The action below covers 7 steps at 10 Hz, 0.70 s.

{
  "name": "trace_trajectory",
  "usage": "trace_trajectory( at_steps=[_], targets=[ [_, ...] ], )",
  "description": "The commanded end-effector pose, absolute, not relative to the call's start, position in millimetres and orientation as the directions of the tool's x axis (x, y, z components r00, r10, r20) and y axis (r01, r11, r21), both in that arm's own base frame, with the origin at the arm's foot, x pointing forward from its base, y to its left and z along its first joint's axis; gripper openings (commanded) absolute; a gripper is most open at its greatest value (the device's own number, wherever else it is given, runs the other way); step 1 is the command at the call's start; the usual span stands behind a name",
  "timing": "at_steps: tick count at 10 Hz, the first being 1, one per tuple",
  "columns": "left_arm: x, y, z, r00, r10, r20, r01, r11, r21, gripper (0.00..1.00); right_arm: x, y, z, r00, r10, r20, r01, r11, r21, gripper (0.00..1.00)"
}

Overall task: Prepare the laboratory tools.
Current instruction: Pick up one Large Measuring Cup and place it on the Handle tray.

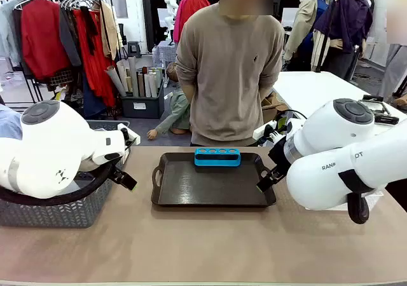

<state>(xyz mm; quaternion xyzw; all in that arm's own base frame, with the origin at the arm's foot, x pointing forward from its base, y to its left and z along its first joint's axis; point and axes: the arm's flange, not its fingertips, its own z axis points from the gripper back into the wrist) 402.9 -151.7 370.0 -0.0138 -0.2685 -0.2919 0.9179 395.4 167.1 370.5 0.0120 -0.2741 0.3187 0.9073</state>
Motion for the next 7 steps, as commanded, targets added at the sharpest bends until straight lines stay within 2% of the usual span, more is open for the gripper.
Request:
trace_trajectory(
  at_steps=[1,7],
  targets=[
    [402.9,-151.7,370.1,0.685,-0.528,0.501,0.543,0.829,0.131,1.0,395.4,167.1,370.5,0.647,0.572,0.505,-0.585,0.797,-0.153,1.0],
    [402.9,-151.7,370.1,0.685,-0.528,0.501,0.543,0.829,0.131,1.0,395.4,167.1,370.5,0.647,0.572,0.505,-0.585,0.797,-0.153,1.0]
  ],
)
